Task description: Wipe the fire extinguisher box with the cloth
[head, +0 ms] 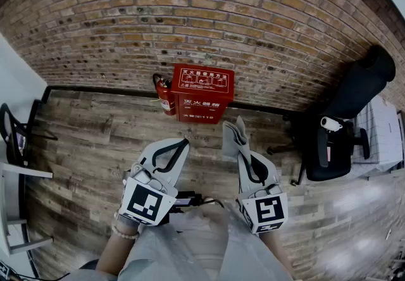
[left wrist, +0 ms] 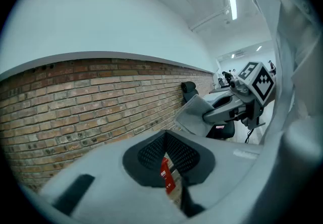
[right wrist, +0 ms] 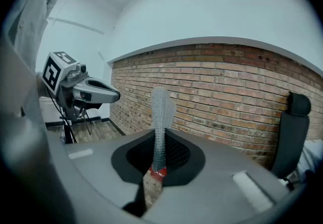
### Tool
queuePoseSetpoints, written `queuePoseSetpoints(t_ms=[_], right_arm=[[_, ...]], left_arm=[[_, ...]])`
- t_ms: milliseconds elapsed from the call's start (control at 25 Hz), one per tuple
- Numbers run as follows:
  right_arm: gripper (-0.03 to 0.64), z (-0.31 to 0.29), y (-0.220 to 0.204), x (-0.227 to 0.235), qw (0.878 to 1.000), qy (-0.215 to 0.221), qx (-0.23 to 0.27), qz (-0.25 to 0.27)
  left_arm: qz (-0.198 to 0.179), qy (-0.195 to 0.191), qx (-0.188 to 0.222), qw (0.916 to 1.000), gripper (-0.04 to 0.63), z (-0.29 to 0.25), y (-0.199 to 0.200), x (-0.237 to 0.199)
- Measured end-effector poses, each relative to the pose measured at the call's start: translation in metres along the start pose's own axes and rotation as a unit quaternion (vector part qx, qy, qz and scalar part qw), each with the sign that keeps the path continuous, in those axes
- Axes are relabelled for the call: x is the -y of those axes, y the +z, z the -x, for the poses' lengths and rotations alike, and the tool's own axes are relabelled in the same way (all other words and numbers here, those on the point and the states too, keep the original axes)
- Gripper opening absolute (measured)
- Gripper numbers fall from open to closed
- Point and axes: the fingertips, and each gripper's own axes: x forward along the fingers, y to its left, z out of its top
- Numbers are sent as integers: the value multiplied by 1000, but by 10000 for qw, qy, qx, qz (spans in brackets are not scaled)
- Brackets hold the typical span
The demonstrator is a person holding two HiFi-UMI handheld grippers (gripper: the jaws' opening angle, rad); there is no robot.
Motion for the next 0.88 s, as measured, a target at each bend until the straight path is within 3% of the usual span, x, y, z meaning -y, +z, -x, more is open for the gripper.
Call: queuePoseSetpoints(t_ms=[880], right_arm=[[20, -11, -1, -3, 9998, -127, -8, -161]], left_arm=[[-36, -71, 47, 10000, -2, 2, -5, -11]])
